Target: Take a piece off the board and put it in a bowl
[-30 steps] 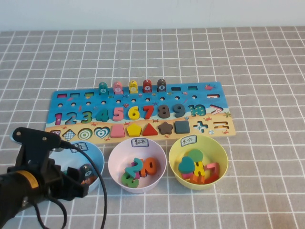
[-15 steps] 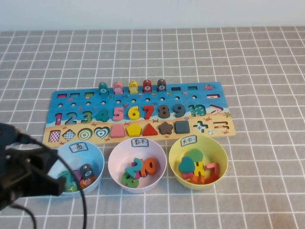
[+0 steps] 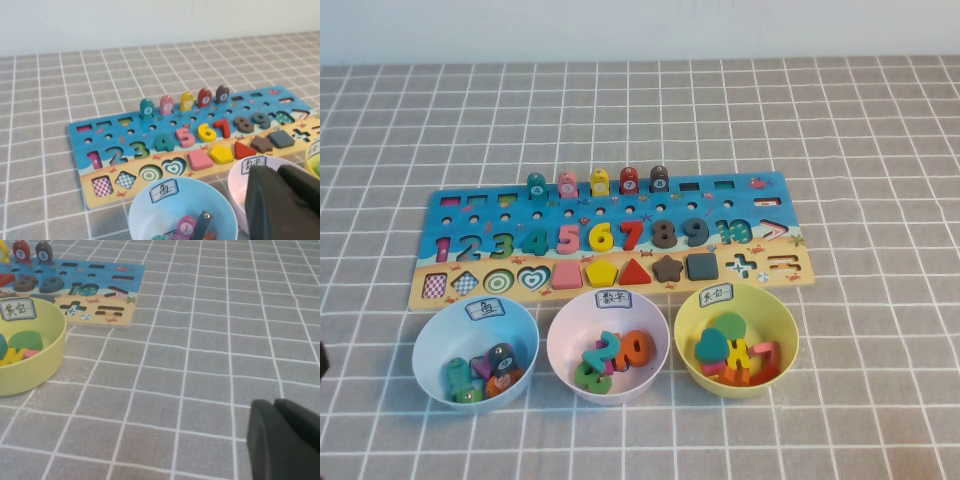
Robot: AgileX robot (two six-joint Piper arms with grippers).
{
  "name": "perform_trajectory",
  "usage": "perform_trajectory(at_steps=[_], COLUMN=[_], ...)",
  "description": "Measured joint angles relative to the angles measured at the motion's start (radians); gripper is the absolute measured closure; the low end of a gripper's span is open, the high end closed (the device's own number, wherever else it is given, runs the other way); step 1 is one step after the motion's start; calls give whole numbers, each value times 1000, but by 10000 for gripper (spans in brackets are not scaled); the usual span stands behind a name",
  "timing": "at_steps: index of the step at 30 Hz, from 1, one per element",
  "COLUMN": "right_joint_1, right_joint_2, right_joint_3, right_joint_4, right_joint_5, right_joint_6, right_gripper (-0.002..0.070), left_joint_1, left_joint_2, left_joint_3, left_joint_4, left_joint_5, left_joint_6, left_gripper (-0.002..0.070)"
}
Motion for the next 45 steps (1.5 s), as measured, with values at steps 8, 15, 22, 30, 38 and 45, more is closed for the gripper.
perform_trajectory(at_steps=[8,15,22,30,38,45], right_joint_1=[0,0,0,0,0,0], right_joint_2=[0,0,0,0,0,0], right_joint_3=[0,0,0,0,0,0], right_joint_4=[0,0,0,0,0,0], right_joint_5=[0,0,0,0,0,0], right_joint_6=[0,0,0,0,0,0], right_gripper=[694,694,694,694,694,694], left_joint_1=[0,0,52,378,348,329], left_joint_2=[-65,-67,-141,-306,-306,-306], left_joint_3=[0,17,171,452,452,452], left_joint_4=[-2,11,20,-38,-9,0], left_joint_5=[32,29,-173,-238,-102,-102], left_joint_6=[0,0,31,82,82,82], left_gripper=[676,676,676,676,676,676])
